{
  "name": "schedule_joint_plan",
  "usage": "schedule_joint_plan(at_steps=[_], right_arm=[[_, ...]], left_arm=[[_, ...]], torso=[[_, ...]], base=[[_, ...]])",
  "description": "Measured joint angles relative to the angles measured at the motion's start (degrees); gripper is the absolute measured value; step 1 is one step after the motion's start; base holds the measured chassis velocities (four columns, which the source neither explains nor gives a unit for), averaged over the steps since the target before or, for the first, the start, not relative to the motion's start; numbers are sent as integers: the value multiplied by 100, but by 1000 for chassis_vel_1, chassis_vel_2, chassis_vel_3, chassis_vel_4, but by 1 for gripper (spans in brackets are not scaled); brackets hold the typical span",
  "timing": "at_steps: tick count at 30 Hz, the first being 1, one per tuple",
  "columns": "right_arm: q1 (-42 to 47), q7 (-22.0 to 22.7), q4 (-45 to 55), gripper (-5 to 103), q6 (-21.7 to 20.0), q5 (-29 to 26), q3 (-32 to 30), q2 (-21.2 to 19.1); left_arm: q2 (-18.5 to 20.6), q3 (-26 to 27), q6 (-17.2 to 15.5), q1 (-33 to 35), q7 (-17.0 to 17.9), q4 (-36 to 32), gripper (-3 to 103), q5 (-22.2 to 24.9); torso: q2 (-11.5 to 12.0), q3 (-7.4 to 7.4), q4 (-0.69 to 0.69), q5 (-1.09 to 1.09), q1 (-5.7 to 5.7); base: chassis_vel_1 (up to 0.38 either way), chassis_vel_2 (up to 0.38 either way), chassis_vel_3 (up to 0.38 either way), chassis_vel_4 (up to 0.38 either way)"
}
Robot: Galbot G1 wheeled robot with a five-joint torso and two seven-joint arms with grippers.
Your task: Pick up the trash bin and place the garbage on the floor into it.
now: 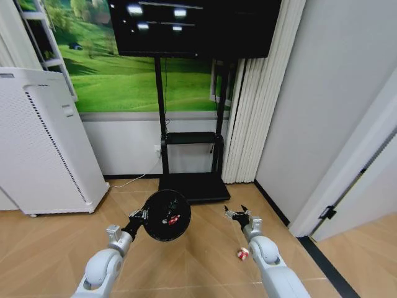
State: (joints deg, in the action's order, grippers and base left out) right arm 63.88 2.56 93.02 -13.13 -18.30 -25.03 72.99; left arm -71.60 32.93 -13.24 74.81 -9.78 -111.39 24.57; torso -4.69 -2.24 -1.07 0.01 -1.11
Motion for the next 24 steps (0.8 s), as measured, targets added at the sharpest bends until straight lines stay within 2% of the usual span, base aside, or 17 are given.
schedule_joint_plan(at_steps=[11,17,19,20,21,22,23,24], right_arm=[[217,-2,-1051,100,-236,112,-225,-19],[356,0,-1303,100,-403,100,-239,-10],[376,350,-1378,100,-745,-276,-189,79],[376,350,-1378,100,-745,-276,-189,79],[383,523,-1372,100,-888,-472,-162,107],[407,974,-1290,100,-1147,-928,-81,164],[407,974,-1290,100,-1147,-928,-81,164],[415,1181,-1226,100,-1263,-1141,-39,196]], left_arm=[[-19,159,-14,52,-20,-110,4,77],[-41,175,-14,78,-36,-146,4,76],[-43,162,-16,78,-30,-182,4,76],[-43,162,-16,78,-30,-182,4,76],[-44,156,-17,78,-24,-197,4,76],[-50,150,-21,89,-11,-220,4,76],[-50,150,-21,89,-11,-220,4,76],[-57,148,-23,98,-5,-227,4,75]], torso=[[0,0,2,-2,0],[0,0,-1,-2,0],[0,0,-1,0,0],[0,0,-1,0,0],[0,0,0,-1,0],[0,0,0,-1,0],[0,0,0,-1,0],[0,0,1,-1,0]], base=[[-22,-24,19,27],[0,0,0,0],[0,0,0,0],[0,0,0,0],[0,0,0,0],[0,0,0,0],[0,0,0,0],[0,0,0,0]])
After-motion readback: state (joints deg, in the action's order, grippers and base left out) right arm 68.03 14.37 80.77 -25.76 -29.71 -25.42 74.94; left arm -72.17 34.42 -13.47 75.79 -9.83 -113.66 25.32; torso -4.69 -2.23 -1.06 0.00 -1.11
